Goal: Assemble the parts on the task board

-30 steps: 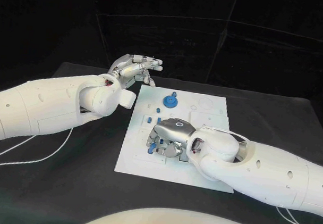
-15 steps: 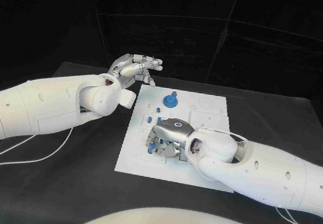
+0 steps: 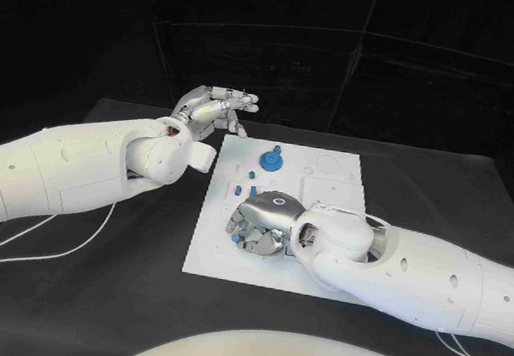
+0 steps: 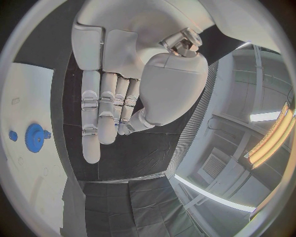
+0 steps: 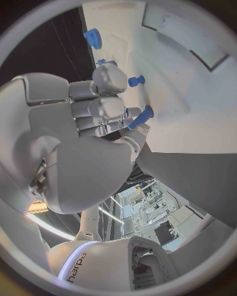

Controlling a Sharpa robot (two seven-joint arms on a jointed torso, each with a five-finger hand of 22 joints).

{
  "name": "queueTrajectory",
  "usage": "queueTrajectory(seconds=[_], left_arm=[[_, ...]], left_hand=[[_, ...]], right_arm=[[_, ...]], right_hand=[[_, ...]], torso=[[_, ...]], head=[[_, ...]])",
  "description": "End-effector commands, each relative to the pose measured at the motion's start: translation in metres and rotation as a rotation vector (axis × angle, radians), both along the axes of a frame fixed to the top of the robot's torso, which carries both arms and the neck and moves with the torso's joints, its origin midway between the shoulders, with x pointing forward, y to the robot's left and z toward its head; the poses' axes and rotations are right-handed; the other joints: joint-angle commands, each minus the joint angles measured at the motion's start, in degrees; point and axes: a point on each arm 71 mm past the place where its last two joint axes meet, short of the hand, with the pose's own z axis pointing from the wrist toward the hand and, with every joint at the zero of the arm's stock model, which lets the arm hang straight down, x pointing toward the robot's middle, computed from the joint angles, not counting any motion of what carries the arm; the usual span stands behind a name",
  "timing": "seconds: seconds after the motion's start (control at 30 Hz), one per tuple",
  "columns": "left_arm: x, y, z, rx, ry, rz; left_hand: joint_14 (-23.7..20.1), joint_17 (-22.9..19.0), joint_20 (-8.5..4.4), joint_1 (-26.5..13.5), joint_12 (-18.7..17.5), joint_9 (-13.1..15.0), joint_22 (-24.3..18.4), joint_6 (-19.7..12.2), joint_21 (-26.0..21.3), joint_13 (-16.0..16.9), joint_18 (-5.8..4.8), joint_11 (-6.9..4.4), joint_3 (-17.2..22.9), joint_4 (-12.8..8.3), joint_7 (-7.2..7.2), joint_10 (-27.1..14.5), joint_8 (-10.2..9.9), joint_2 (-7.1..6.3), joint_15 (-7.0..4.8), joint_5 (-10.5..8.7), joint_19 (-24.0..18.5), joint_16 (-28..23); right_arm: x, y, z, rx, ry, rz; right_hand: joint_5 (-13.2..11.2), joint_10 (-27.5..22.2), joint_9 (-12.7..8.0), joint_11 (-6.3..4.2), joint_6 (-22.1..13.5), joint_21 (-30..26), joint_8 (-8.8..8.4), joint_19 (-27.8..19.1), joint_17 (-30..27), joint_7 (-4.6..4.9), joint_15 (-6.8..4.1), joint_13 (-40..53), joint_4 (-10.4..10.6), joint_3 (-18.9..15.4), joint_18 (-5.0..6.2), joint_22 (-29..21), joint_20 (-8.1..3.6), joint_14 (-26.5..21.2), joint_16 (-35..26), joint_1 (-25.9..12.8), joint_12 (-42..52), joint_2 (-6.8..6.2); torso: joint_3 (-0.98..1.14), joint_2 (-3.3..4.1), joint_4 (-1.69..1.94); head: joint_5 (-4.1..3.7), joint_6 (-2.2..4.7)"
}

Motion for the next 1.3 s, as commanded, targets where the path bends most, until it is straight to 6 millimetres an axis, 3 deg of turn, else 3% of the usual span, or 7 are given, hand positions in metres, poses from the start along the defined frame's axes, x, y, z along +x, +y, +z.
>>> queueTrajectory(seconds=[0.03,0.43,0.8,0.97,1.1,1.2,1.3], left_arm=[[0.000,-0.001,0.002,-0.004,-0.008,-0.010],[0.000,0.000,0.002,-0.003,-0.007,-0.009],[0.000,0.002,0.001,-0.001,-0.006,-0.004],[0.000,0.004,0.001,0.002,-0.005,-0.001],[-0.002,0.007,-0.001,0.008,-0.001,0.002],[-0.003,0.008,-0.002,0.009,0.001,0.003],[-0.004,0.008,-0.002,0.009,0.001,0.001]], left_hand=[[-0.54,-0.05,0.05,0.08,0.40,0.07,-0.08,-0.54,-0.37,-0.08,1.13,-0.07,0.21,0.03,-0.03,-0.47,0.22,-0.69,0.05,0.12,-0.43,0.18],[-0.55,-0.08,0.05,0.06,0.47,0.08,-0.09,-0.57,-0.37,-0.07,1.13,-0.07,0.33,-0.06,-0.03,-0.49,0.31,-0.79,0.04,0.11,-0.43,0.20],[-0.57,-0.11,0.05,0.07,0.55,0.09,-0.09,-0.60,-0.38,-0.07,1.14,-0.08,0.48,-0.19,-0.04,-0.53,0.41,-0.93,0.03,0.11,-0.43,0.22],[-0.57,-0.11,0.05,0.07,0.55,0.09,-0.09,-0.60,-0.38,-0.07,1.14,-0.08,0.48,-0.19,-0.04,-0.53,0.41,-0.93,0.03,0.11,-0.43,0.22],[-0.58,-0.14,0.05,0.06,0.63,0.10,-0.10,-0.61,-0.38,-0.07,1.14,-0.08,0.60,-0.30,-0.04,-0.54,0.51,-1.05,0.02,0.10,-0.42,0.25],[-0.58,-0.14,0.05,0.06,0.63,0.10,-0.10,-0.61,-0.38,-0.07,1.14,-0.08,0.60,-0.30,-0.04,-0.54,0.51,-1.05,0.02,0.10,-0.42,0.25],[-0.58,-0.14,0.05,0.06,0.63,0.10,-0.10,-0.61,-0.38,-0.07,1.14,-0.08,0.60,-0.30,-0.04,-0.54,0.51,-1.05,0.02,0.10,-0.42,0.25]], right_arm=[[0.000,0.000,0.002,0.016,-0.006,-0.004],[0.003,-0.011,0.007,0.088,-0.050,-0.043],[-0.004,-0.037,0.019,0.168,-0.059,-0.073],[0.003,-0.074,0.040,0.246,0.026,-0.203],[0.012,-0.114,0.047,0.216,0.115,-0.367],[0.016,-0.140,0.046,0.180,0.154,-0.467],[0.019,-0.162,0.044,0.144,0.178,-0.557]], right_hand=[[-0.40,-1.58,0.08,0.30,-0.84,-0.59,-0.03,-0.80,-0.47,0.17,0.29,-0.11,0.01,-0.62,-0.36,-0.99,0.09,-0.04,-0.44,-0.69,-0.49,0.10],[-0.30,-10.49,0.23,1.71,-2.39,-7.77,0.15,-8.31,-9.96,0.93,1.52,-0.03,-0.98,-4.62,1.85,-13.68,1.29,-4.11,-7.09,0.04,0.51,1.02],[0.19,-10.39,0.36,1.58,-2.07,-8.34,0.41,-8.25,-10.55,1.01,1.49,0.31,-0.95,-6.79,1.90,-14.18,1.31,-4.23,-7.13,0.22,2.99,1.59],[1.16,-3.79,0.58,0.98,-0.46,-4.90,1.03,-3.85,-4.96,1.40,0.97,1.52,0.56,-8.01,0.80,-7.89,0.91,-1.41,-2.76,-1.26,7.77,2.19],[3.58,6.89,1.07,-1.68,1.21,-0.71,2.83,0.90,1.48,-0.74,-1.05,6.22,4.30,-11.57,-0.48,-0.51,-0.76,0.81,1.92,-6.31,16.31,1.65],[7.77,7.50,1.43,-2.77,1.60,2.02,4.55,3.60,5.95,-1.84,-2.19,12.43,6.15,-14.89,-1.42,4.38,-2.12,1.74,5.16,-7.87,23.31,1.68],[7.70,6.20,1.91,-3.20,1.85,3.28,6.66,4.52,8.82,-2.27,-2.48,22.02,7.94,-17.94,-1.83,6.61,-2.45,2.05,7.24,-8.39,32.51,2.52]], torso=[[-0.01,-0.01,-0.01],[0.09,0.00,-0.06],[0.03,-0.11,-0.15],[-0.01,-0.19,-0.14],[-0.09,-0.20,-0.25],[-0.26,-0.34,-0.51],[-0.32,-0.41,-0.97]], head=[[0.03,0.07],[-0.14,0.25],[-0.60,0.58],[-1.71,1.18],[-3.07,1.80],[-3.96,2.12],[-4.75,2.37]])
